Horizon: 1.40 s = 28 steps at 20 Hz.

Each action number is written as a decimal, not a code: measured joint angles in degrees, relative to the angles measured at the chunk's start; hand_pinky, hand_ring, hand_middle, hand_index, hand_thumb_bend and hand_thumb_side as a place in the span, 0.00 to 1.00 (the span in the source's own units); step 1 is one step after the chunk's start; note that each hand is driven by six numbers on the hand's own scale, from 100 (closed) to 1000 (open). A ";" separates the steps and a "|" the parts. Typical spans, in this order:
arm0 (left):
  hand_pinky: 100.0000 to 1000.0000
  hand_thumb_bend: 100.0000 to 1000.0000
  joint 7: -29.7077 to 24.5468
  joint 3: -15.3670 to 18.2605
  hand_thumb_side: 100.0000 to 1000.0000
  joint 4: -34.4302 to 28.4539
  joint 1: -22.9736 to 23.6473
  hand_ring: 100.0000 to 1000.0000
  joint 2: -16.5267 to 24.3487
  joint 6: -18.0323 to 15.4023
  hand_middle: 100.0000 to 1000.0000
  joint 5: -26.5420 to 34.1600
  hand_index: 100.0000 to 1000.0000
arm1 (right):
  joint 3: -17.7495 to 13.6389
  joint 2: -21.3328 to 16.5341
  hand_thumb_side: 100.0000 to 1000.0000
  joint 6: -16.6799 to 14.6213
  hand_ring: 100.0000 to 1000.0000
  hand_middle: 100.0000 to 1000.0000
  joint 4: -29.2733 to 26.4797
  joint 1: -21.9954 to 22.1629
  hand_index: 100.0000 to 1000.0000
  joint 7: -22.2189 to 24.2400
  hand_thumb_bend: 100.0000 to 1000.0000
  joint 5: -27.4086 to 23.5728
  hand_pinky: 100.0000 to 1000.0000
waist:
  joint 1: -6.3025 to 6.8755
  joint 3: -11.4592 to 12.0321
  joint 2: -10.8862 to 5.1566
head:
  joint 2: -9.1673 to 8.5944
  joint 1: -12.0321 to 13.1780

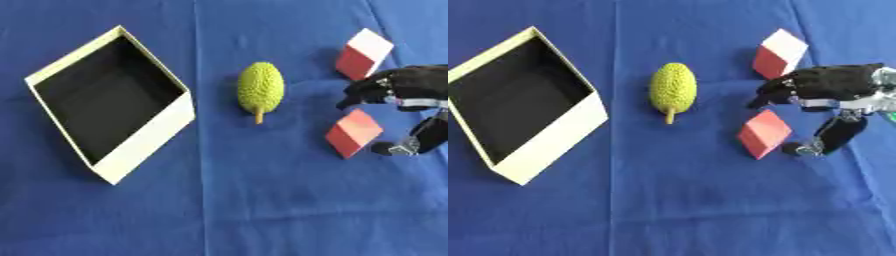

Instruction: Pick up objects on the table and place them in the box.

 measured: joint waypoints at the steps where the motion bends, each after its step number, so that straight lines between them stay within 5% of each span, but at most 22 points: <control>1: 0.67 0.02 -0.01 0.00 0.68 0.00 0.00 0.73 -0.01 0.01 0.73 0.01 0.82 | 0.09 0.15 0.21 0.02 0.94 0.75 0.21 -0.02 0.92 0.02 0.24 0.10 0.88 | 0.00 0.02 0.00 | -0.04 -0.03; 20: 0.68 0.02 -0.26 0.01 0.68 0.00 0.03 0.73 -0.47 0.25 0.73 0.27 0.82 | 0.69 0.98 0.08 -0.02 0.86 0.49 1.15 0.02 0.68 -0.02 0.25 -1.17 0.86 | -0.18 0.00 0.12 | -0.05 0.02; 21: 0.68 0.02 -0.27 0.01 0.68 0.00 0.03 0.73 -0.47 0.26 0.73 0.27 0.82 | 0.62 0.98 0.02 -0.11 0.82 0.45 1.10 0.07 0.63 -0.10 0.24 -1.29 0.85 | -0.20 -0.01 0.12 | -0.05 0.08; 28: 0.68 0.02 -0.31 0.01 0.68 0.00 0.07 0.73 -0.47 0.31 0.73 0.27 0.82 | -0.86 0.93 0.00 0.10 0.72 0.37 -0.64 0.93 0.52 -1.92 0.07 -3.22 0.81 | -0.37 -0.13 0.11 | -0.04 0.16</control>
